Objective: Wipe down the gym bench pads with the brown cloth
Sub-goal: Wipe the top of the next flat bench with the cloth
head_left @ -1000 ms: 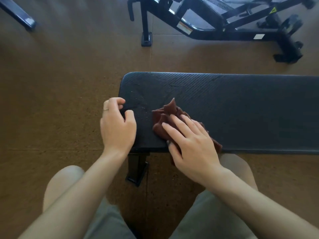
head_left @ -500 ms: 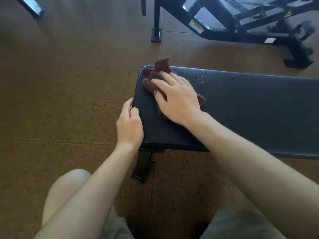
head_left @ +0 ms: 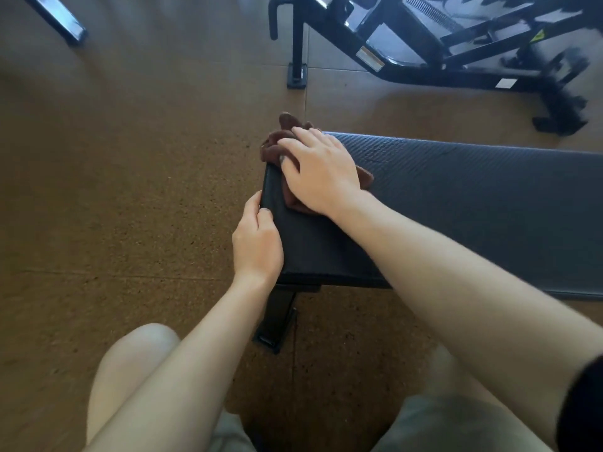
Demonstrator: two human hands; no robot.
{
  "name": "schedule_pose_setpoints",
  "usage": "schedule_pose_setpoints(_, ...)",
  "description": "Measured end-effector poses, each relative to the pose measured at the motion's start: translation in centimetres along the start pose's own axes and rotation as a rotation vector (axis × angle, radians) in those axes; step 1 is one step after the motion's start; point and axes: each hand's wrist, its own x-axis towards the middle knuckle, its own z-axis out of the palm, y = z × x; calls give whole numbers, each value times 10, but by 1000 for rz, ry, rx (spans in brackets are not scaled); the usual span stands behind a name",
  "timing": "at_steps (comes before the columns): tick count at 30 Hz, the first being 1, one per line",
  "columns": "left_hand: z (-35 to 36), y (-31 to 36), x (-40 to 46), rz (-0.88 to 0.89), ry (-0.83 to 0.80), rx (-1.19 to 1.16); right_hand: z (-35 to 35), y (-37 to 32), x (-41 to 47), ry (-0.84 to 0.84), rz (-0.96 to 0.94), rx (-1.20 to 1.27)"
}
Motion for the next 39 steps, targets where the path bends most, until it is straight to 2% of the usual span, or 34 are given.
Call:
schedule_pose_setpoints(3, -1, -1, -1, 14, 20, 1, -10, -13, -62, 52, -90, 57)
schedule_pose_setpoints(5, -1, 1, -3, 16, 30, -13, -16, -17, -109, -15, -136, 103)
schedule_pose_setpoints(7, -1, 3, -4, -1, 37, -42, -17, -16, -119, -59, -143, 135)
schedule_pose_setpoints(13, 2, 3, 2, -11, 98, -45, 1, -12, -23, -38, -225, 49)
schedule_pose_setpoints(16, 5, 1, 3, -6, 102, 38, 4, -10, 23, -31, -184, 19)
schedule_pose_setpoints(19, 5, -1, 4, -3, 105, 52, 1, 16, 31, 9, -147, 21)
schedule_pose_setpoints(21, 5, 0, 2, -4, 110, 73, -9, 58, 22, 85, -39, 31)
schedule_pose_setpoints(26, 6, 5, -1, -4, 124, 105, -64, 199, -53, 180, 464, -33)
schedule_pose_setpoints(28, 6, 7, -2, 0, 134, 112, -68, 210, -73, 184, 582, -76)
schedule_pose_setpoints(30, 7, 7, -2, 5, 135, 111, -55, 189, -68, 221, 623, -118)
schedule_pose_setpoints(33, 7, 6, -1, 1, 132, 98, -32, 119, -40, 203, 498, -90)
schedule_pose_setpoints(37, 6, 3, 0, -3, 123, 75, 7, 17, -17, 162, 139, -9)
schedule_pose_setpoints(39, 7, 3, -1, -10, 135, 50, 12, -6, -20, 121, -8, 31)
